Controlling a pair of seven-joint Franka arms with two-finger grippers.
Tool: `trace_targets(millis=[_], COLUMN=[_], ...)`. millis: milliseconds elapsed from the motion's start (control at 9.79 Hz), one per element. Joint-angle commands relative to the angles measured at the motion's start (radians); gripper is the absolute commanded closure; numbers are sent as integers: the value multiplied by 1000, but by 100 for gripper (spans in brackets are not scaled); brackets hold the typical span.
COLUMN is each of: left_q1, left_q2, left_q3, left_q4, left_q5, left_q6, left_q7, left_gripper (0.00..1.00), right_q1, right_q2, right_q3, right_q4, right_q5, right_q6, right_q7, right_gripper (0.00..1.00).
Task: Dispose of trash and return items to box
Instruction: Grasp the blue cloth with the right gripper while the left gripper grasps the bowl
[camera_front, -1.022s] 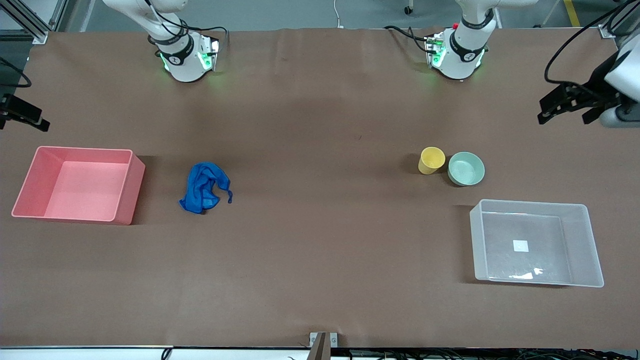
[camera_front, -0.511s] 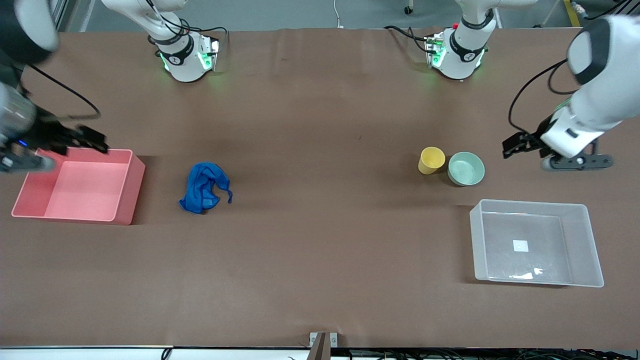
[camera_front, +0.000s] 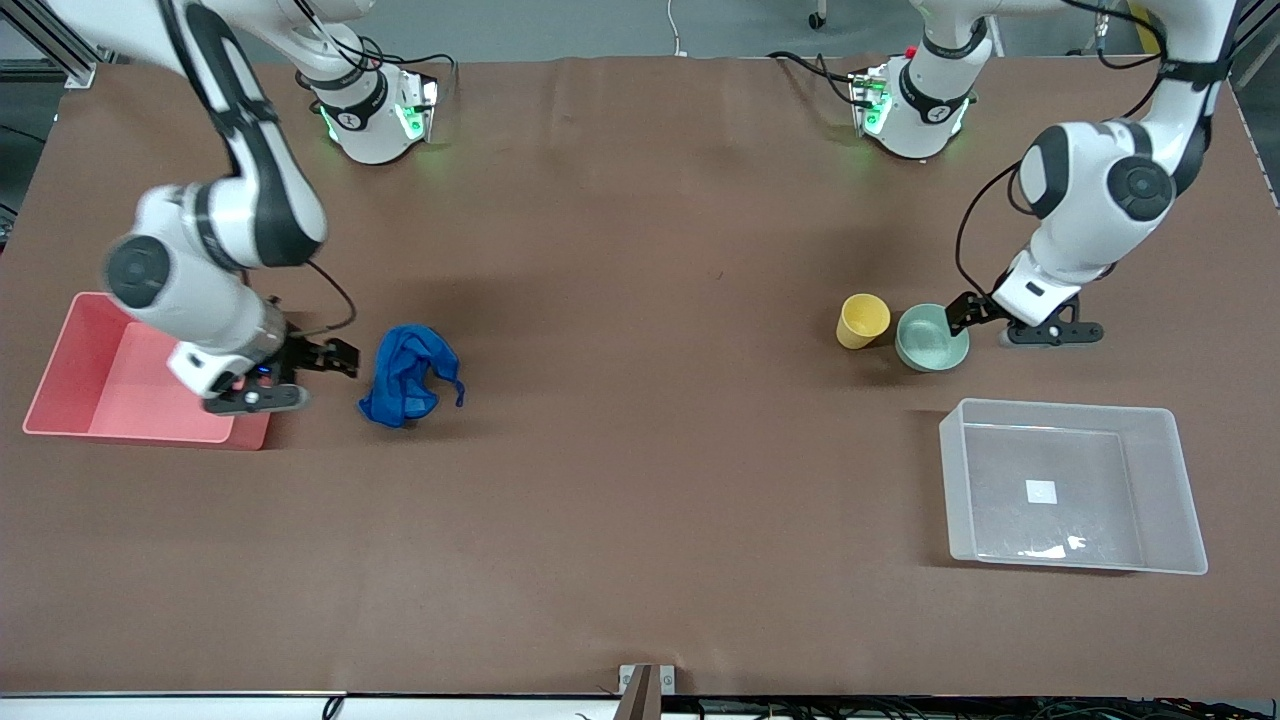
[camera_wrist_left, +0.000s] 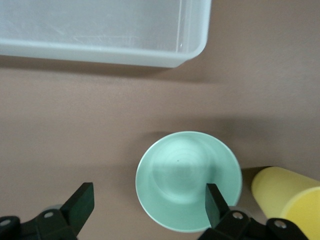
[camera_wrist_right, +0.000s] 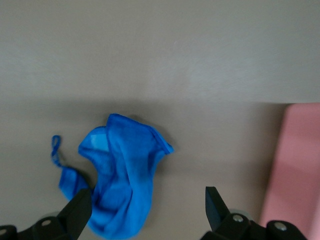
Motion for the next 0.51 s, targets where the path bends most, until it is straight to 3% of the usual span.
trace_targets(millis=[0, 102, 204, 307, 409], left_q1=[5, 5, 5, 5, 5], left_q2=[151, 191, 221, 249, 254], left_q3=[32, 34, 34, 34, 32], left_q4=[-12, -14, -12, -12, -12], left_q5=[13, 13, 15, 15, 16], left_q6=[124, 155, 173, 176, 179], left_q7=[54, 62, 64, 67, 70], left_gripper=[2, 2, 10, 27, 65], right_q1=[11, 11, 18, 20, 18], right_q2=[97, 127, 154, 154, 158], right_q3=[43, 46, 48, 50, 50], right_q4=[-53, -54, -62, -79, -80], right_q5=[-2, -2, -2, -2, -2], right_q6=[181, 216, 230, 230, 228], right_q7=[109, 112, 112, 112, 113], right_gripper=[0, 0, 0, 0, 3])
